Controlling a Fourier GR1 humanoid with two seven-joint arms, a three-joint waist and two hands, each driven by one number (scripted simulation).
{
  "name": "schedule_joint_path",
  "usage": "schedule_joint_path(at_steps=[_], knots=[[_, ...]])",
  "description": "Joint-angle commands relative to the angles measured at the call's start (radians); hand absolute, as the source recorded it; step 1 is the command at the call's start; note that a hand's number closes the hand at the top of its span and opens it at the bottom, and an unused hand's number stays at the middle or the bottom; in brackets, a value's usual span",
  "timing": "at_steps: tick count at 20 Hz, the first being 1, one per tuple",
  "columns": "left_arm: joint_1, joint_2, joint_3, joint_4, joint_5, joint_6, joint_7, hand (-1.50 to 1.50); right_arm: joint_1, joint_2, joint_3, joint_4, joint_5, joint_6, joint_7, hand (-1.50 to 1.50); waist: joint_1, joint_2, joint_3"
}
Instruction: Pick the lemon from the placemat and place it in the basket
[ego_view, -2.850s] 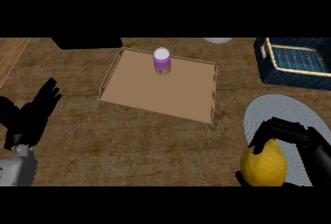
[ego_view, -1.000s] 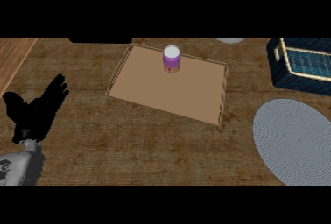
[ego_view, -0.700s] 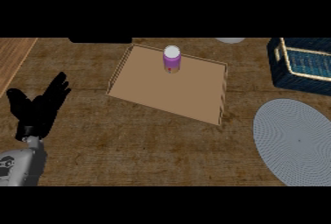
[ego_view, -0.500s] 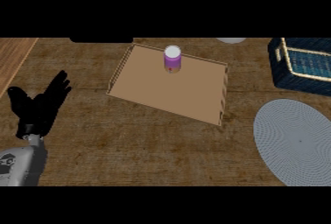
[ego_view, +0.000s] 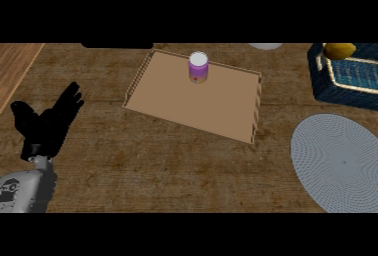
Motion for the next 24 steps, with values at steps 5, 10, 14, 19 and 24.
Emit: schedule_joint_path(at_steps=[5,10,14,19,24], knots=[[0.003,-0.005,-0.01,-0.013,-0.01,0.0,0.007,0.0,-0.107,-0.093,-0.163,0.13,-0.136,-0.033,0.032,-1.5,0.004,0.001,0.0],[0.003,-0.003,0.003,-0.009,-0.003,-0.002,-0.005,0.0,-0.084,-0.22,-0.296,0.192,-0.249,0.007,0.066,-1.5,-0.007,0.001,0.001],[0.017,0.003,0.013,-0.036,0.005,-0.006,-0.013,0.0,0.002,-0.35,-0.343,0.286,-0.292,0.148,-0.002,-1.5,0.004,0.006,0.003],[-0.002,0.008,0.023,0.021,0.015,-0.02,-0.013,0.0,0.135,-0.482,-0.36,0.346,-0.316,0.384,-0.049,-1.5,-0.016,0.006,0.003],[0.009,-0.026,-0.009,-0.002,-0.022,0.016,-0.023,0.0,0.256,-0.545,-0.39,0.404,-0.339,0.537,-0.145,-1.5,-0.017,0.009,0.007]])
